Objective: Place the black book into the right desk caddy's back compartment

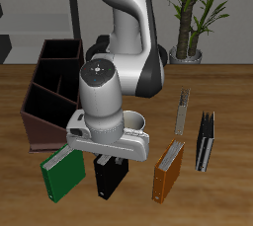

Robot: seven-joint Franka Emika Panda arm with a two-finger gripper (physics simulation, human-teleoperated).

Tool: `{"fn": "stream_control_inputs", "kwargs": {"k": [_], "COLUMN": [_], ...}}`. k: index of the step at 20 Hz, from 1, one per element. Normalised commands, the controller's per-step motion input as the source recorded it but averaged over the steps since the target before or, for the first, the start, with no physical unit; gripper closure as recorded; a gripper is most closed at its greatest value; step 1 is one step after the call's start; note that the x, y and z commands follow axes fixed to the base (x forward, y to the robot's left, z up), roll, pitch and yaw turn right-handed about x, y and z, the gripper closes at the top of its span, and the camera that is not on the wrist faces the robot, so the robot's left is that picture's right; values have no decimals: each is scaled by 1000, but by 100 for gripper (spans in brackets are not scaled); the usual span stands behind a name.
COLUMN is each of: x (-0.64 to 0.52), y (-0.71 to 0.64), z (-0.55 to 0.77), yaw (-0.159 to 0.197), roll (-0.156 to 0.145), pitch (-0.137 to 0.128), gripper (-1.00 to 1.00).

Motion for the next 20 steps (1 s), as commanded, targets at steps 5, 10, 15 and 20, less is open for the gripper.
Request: {"fn": "stream_control_inputs", "kwargs": {"k": [5, 10, 15, 20], "x": [-66, -189, -239, -408], "y": [-23, -89, -68, -149], "z": [217, 466, 434, 510], "yaw": [18, 22, 41, 54], "roll": [2, -11, -6, -18], "pitch": [-33, -72, -62, -83], "gripper": [100, 100, 100, 100]}}
